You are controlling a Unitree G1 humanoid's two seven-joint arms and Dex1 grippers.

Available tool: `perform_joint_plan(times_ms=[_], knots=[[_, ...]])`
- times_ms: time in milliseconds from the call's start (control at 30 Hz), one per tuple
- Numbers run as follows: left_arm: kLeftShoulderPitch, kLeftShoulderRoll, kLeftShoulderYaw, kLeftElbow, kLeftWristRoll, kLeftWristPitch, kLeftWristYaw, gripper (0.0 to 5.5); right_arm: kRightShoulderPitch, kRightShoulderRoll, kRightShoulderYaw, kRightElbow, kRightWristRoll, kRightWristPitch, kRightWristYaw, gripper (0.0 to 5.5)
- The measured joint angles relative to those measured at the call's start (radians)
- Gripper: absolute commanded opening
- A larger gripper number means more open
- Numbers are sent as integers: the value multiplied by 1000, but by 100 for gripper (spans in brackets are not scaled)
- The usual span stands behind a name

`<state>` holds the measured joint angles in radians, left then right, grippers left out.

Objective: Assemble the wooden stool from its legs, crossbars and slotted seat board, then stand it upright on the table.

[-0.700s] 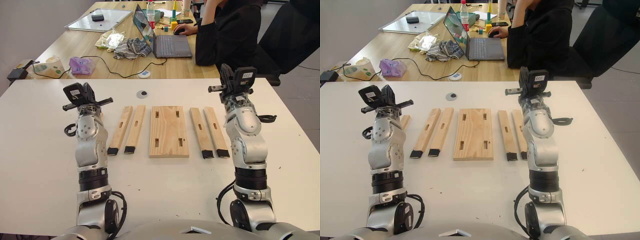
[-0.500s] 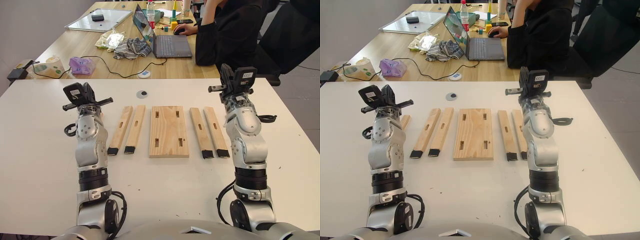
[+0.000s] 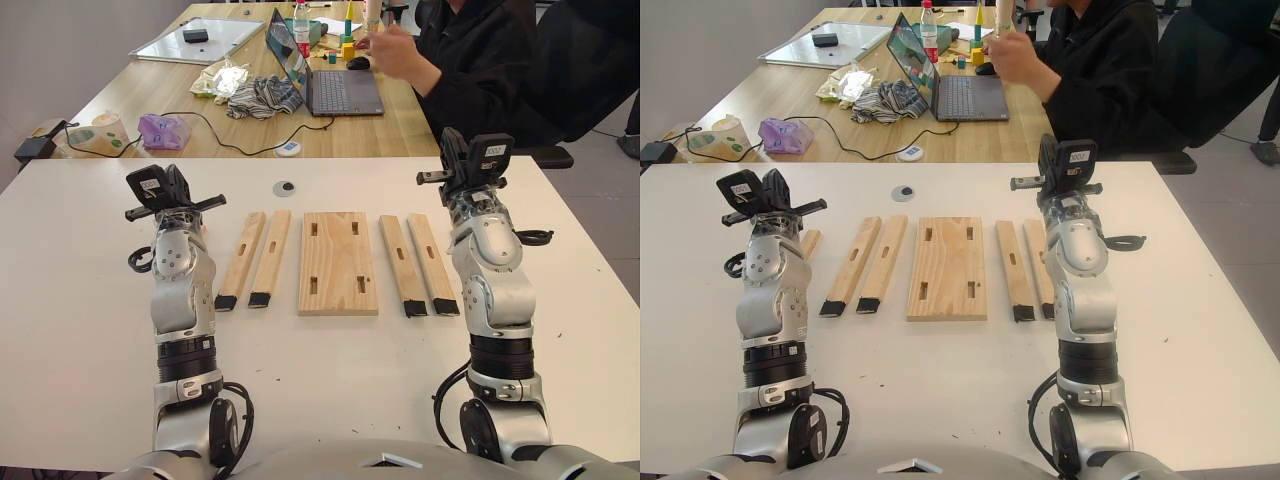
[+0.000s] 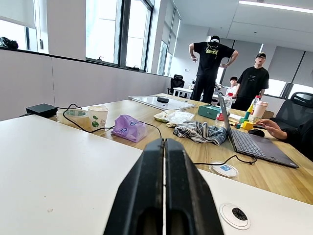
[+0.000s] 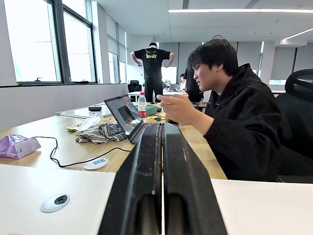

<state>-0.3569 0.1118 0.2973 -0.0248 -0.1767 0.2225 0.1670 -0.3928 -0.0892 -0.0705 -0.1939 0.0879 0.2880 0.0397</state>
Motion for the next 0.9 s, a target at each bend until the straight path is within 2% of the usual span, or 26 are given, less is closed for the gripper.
perform_joint_plan(times_ms=[733, 900], knots=[[-6, 1, 0, -6, 1, 0, 0, 0, -1, 0, -2, 0, 0, 0, -1, 3], [-10, 33, -2, 6, 3, -1, -25, 0, -21, -19, -44, 19, 0, -2, 2, 3]])
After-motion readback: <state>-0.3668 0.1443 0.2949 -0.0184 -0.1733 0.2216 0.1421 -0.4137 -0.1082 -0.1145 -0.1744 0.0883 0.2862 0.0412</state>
